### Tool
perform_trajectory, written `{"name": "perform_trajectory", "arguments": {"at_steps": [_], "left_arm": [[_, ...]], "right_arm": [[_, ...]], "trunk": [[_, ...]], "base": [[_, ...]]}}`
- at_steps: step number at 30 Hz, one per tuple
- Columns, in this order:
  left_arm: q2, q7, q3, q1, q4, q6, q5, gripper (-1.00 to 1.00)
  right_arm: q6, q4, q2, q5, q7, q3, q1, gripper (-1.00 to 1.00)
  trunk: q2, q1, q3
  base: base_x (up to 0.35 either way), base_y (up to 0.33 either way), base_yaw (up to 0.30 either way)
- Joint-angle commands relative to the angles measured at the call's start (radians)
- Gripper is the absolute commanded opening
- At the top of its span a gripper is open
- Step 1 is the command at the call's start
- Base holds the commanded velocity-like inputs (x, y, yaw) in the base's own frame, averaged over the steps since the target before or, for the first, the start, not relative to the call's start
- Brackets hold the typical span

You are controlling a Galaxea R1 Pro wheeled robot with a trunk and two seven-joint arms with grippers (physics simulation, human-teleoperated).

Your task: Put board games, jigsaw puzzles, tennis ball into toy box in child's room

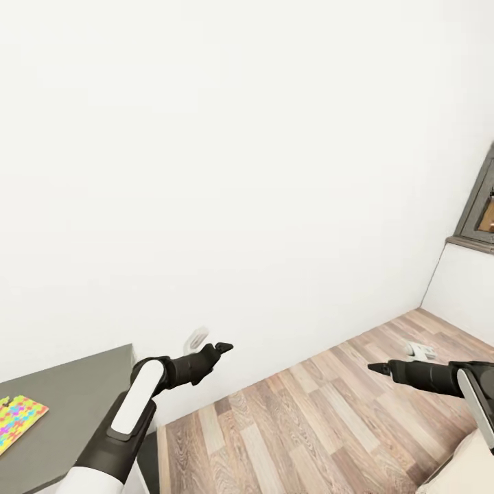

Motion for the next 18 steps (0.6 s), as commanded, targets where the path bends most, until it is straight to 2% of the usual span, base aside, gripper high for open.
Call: {"name": "perform_trajectory", "arguments": {"at_steps": [1, 6, 11, 12, 18], "left_arm": [[0.0, 0.01, 0.0, 0.001, 0.0, -0.001, 0.01, 1.0], [0.001, 0.008, -0.002, 0.006, 0.003, -0.005, 0.007, 1.0], [0.004, 0.009, -0.008, 0.009, 0.004, -0.007, 0.0, 1.0], [0.004, 0.009, -0.015, 0.01, 0.005, -0.008, -0.029, 1.0], [0.002, 0.009, -0.018, 0.01, 0.005, -0.008, -0.055, 1.0]], "right_arm": [[0.008, 0.007, -0.005, -0.01, -0.004, -0.001, -0.001, 1.0], [0.008, 0.023, -0.017, -0.011, -0.004, -0.001, -0.001, 1.0], [0.008, 0.03, -0.018, -0.008, -0.004, 0.002, 0.001, 1.0], [-0.05, 0.035, -0.017, -0.007, -0.003, 0.006, 0.002, 1.0], [-0.084, 0.038, -0.015, -0.006, -0.003, 0.008, 0.002, 1.0]], "trunk": [[-0.002, 0.0, -0.002], [-0.002, 0.0, -0.001], [-0.002, 0.0, -0.001], [-0.002, 0.0, -0.001], [-0.002, 0.0, -0.001]], "base": [[0.0, 0.0, -0.28], [0.0, 0.0, -0.237], [-0.045, -0.07, -0.098], [-0.113, -0.205, -0.03], [-0.123, -0.234, -0.019]]}}
